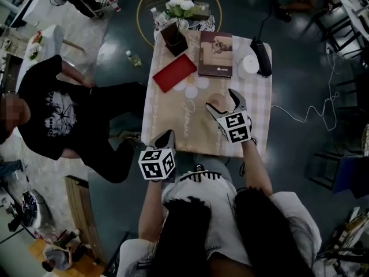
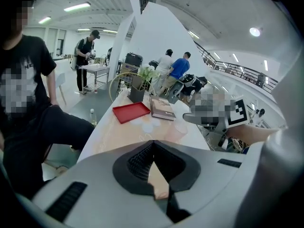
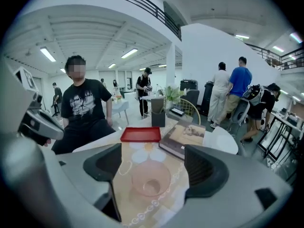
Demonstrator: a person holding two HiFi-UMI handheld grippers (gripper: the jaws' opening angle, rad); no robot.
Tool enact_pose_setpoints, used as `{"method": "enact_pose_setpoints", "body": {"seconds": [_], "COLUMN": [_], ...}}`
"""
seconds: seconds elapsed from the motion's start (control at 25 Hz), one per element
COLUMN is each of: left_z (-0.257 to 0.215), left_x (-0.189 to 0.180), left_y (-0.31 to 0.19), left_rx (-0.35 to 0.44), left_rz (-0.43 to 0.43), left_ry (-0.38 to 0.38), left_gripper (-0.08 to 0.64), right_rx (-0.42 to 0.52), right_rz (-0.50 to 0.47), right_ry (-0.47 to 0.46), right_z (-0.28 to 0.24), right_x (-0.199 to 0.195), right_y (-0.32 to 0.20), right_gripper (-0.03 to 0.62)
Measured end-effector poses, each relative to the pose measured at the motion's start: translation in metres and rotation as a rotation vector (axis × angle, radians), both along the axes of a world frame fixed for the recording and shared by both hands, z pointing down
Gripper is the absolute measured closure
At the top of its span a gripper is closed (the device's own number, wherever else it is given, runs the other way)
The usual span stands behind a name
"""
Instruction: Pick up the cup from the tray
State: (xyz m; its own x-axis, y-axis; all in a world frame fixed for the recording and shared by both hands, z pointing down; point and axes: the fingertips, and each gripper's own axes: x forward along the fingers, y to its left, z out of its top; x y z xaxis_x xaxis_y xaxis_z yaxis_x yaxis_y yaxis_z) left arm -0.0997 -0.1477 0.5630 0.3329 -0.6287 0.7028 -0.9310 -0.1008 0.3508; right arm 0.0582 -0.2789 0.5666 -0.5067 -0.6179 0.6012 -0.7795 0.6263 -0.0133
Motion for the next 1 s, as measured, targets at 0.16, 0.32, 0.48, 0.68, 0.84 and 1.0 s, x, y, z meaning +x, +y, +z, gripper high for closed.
{"method": "enact_pose_setpoints", "body": {"seconds": [0.16, 0.32, 0.48, 0.68, 0.84, 1.0], "left_z": [-0.006, -0.017, -0.032, -0.040, -0.049, -0.053], "left_x": [0.002, 0.006, 0.018, 0.035, 0.039, 0.041], "left_y": [0.001, 0.001, -0.001, 0.001, 0.009, 0.011], "left_rx": [0.024, 0.056, 0.101, 0.127, 0.150, 0.166], "left_rz": [0.000, 0.000, 0.027, 0.066, 0.081, 0.083], "left_ry": [0.020, 0.041, 0.061, 0.078, 0.076, 0.083], "left_gripper": [0.552, 0.552, 0.552, 0.554, 0.554, 0.554], "right_rx": [0.016, -0.001, -0.023, -0.028, -0.022, -0.034], "right_rz": [-0.012, -0.038, -0.068, -0.016, 0.013, 0.023], "right_ry": [-0.096, -0.167, -0.237, -0.278, -0.290, -0.275], "right_z": [-0.036, -0.054, -0.064, -0.068, -0.073, -0.072], "right_x": [-0.003, -0.011, -0.022, -0.022, -0.021, -0.020], "right_y": [0.016, 0.043, 0.071, 0.089, 0.097, 0.105], "right_gripper": [0.195, 0.196, 0.225, 0.450, 0.583, 0.584]}}
